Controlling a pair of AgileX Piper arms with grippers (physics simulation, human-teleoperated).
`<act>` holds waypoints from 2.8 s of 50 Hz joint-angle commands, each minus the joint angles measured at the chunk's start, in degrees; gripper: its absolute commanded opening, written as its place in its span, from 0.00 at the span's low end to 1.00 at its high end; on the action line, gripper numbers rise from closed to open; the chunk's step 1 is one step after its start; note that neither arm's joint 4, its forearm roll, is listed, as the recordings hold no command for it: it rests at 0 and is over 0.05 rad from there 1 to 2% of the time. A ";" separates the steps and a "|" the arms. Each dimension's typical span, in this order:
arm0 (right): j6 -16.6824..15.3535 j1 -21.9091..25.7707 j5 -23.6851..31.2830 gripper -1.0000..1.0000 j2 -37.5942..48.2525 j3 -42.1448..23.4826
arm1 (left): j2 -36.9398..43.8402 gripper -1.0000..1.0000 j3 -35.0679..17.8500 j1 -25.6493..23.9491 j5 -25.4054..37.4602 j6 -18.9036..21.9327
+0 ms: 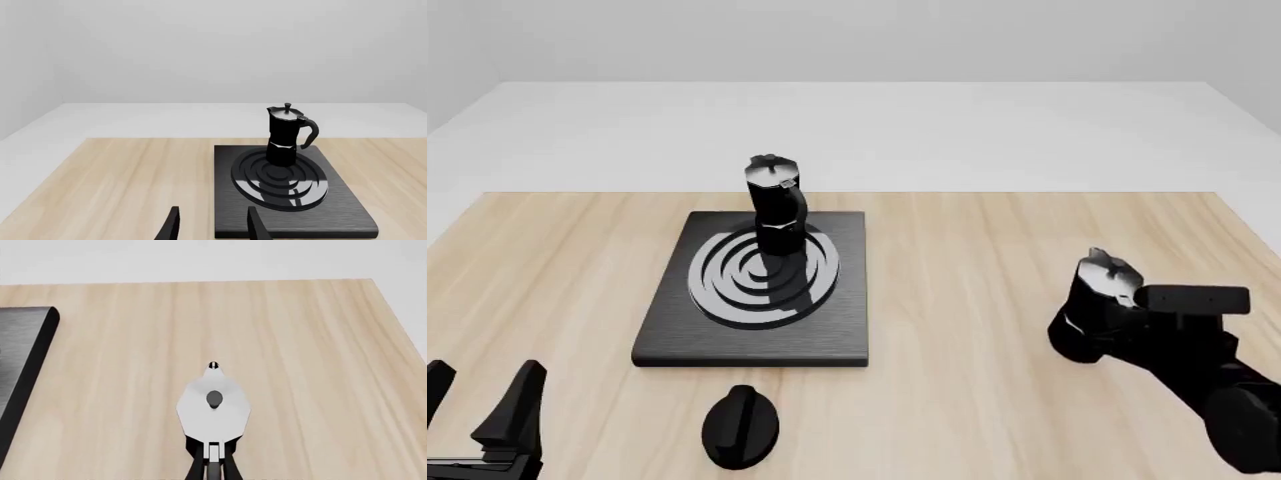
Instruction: Put both moka pots on the stove.
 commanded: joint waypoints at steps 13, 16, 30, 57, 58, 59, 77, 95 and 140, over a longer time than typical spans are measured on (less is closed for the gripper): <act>-0.47 3.61 5.15 0.00 -9.18 -3.51 | 0.00 1.00 0.00 0.00 0.00 0.00; -0.86 5.21 6.10 0.00 -10.43 -4.32 | 0.00 1.00 0.00 0.00 0.00 0.00; -1.56 13.43 8.39 0.00 -10.07 -10.63 | 0.00 1.00 0.00 0.00 0.00 0.00; -1.95 33.08 10.30 0.00 -3.06 -22.84 | 0.00 1.00 0.00 0.00 0.00 0.00; -2.00 33.58 10.27 0.00 -2.81 -23.12 | 0.00 1.00 0.00 0.00 0.00 0.00; -1.89 34.18 10.31 0.00 -2.46 -23.45 | 0.00 1.00 0.00 0.00 0.00 0.00; -2.26 42.56 8.81 0.00 4.60 -28.37 | 0.00 1.00 0.00 0.00 0.00 0.00; -3.97 49.67 11.26 0.00 9.86 -36.28 | 0.00 1.00 0.00 0.00 0.00 0.00; -3.50 48.92 12.22 0.00 24.64 -49.65 | 0.00 1.00 0.00 0.00 0.00 0.00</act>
